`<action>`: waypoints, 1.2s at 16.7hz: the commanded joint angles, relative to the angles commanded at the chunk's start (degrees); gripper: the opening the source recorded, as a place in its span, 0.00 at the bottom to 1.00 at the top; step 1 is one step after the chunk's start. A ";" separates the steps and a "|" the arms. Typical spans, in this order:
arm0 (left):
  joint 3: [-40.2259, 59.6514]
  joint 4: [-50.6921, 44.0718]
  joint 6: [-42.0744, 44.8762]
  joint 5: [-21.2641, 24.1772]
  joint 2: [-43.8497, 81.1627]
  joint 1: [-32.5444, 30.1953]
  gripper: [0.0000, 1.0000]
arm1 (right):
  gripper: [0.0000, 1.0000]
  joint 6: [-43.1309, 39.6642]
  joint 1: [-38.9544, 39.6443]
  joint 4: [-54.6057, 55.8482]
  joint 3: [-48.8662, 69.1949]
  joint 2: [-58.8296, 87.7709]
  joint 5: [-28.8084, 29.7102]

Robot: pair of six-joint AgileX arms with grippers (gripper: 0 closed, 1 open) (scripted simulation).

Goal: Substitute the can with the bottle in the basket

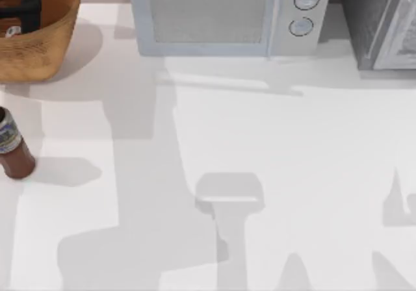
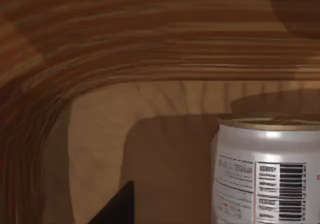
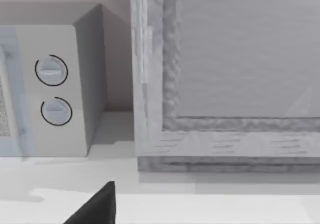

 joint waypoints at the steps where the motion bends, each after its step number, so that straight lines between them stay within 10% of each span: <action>1: -0.71 1.14 -0.12 -0.03 0.41 -0.12 1.00 | 1.00 0.00 0.00 0.00 0.00 0.00 0.00; 7: -1.91 3.05 -0.32 -0.07 1.08 -0.33 1.00 | 1.00 0.00 0.00 0.00 0.00 0.00 0.00; 20: -1.91 3.05 -0.32 -0.07 1.08 -0.33 0.02 | 1.00 0.00 0.00 0.00 0.00 0.00 0.00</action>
